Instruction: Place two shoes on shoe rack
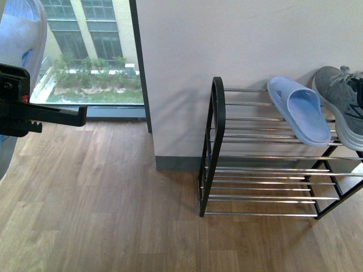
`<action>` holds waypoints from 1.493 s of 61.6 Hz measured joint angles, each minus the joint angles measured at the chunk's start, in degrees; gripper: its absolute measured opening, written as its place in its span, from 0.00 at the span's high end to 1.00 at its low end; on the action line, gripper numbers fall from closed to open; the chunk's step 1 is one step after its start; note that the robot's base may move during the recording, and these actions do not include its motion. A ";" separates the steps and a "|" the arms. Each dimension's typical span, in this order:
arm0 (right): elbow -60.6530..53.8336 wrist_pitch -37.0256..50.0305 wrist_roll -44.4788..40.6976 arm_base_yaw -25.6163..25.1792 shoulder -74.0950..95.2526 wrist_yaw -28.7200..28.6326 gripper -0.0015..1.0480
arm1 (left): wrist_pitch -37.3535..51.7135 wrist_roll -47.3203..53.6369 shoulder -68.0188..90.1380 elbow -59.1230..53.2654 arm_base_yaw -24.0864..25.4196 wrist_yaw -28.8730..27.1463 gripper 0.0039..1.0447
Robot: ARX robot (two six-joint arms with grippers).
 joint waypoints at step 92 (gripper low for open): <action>0.00 -25.44 -0.04 3.48 -25.59 1.79 0.83 | 0.00 0.00 0.00 0.00 0.00 0.00 0.98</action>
